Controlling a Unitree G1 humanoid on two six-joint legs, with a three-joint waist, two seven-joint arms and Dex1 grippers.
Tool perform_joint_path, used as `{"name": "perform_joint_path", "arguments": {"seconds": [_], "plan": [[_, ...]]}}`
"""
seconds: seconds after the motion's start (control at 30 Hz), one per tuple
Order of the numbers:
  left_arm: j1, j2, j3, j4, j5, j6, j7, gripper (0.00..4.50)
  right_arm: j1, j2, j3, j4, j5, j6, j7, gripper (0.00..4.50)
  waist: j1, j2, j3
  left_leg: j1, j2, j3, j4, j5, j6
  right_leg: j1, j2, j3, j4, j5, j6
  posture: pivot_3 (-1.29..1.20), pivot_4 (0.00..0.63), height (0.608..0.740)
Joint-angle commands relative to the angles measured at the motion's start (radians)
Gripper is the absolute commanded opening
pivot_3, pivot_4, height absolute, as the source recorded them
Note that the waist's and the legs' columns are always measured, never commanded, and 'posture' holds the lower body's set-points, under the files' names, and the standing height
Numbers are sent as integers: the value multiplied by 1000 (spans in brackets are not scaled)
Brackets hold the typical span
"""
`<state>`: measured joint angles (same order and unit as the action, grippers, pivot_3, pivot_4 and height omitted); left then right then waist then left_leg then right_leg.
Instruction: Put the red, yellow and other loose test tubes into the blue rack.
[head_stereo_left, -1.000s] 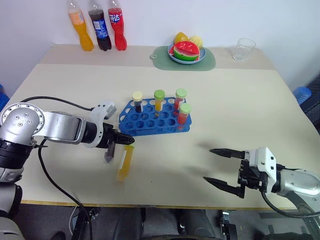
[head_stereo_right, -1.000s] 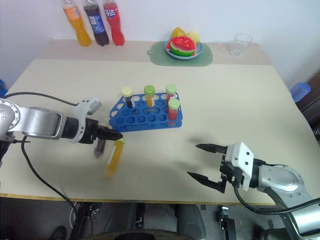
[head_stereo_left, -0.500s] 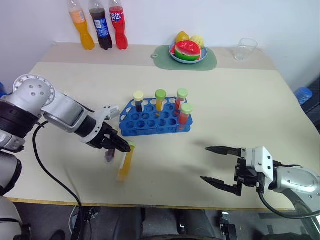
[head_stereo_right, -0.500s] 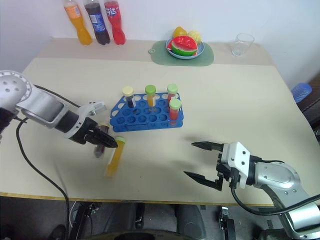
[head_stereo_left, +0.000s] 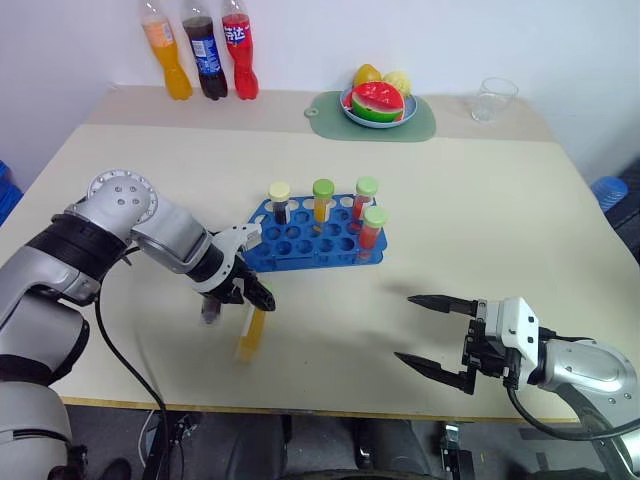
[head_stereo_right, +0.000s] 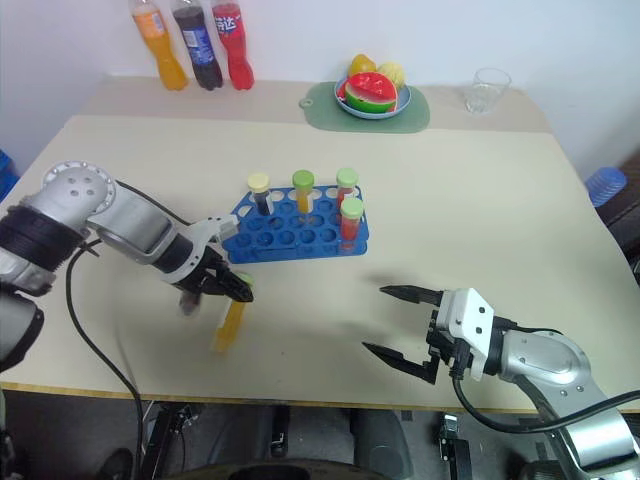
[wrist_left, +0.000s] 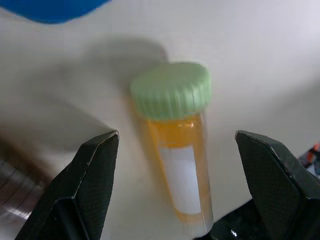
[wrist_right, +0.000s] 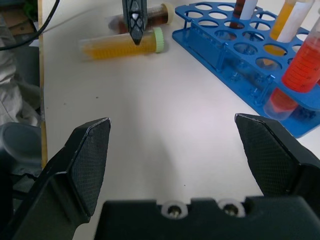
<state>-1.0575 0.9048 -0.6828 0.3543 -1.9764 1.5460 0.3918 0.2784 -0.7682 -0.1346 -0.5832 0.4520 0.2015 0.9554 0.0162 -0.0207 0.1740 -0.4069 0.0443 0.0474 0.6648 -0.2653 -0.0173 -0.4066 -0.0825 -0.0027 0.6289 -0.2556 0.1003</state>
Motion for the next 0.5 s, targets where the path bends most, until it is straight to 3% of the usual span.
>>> {"name": "perform_joint_path", "arguments": {"seconds": [0.03,0.17,0.5], "plan": [[73,-38,68,-45,4,-62,98,2988,11,0,-30,-46,6,-7,-14,4416,3,2,-1,1,-1,0,0,0,0,1,-1,0,0,0,0,0,150,740],[119,-59,136,-67,4,-59,121,1094,11,0,-31,-44,4,-8,-21,4416,3,2,-2,1,-3,0,2,0,-1,3,-3,0,0,0,0,0,150,740],[188,-2,249,-196,4,-75,43,1094,-45,20,7,1,-15,-19,-35,4416,-4,1,-1,0,-4,-1,1,0,-1,1,-4,0,0,0,0,0,150,740]]}}
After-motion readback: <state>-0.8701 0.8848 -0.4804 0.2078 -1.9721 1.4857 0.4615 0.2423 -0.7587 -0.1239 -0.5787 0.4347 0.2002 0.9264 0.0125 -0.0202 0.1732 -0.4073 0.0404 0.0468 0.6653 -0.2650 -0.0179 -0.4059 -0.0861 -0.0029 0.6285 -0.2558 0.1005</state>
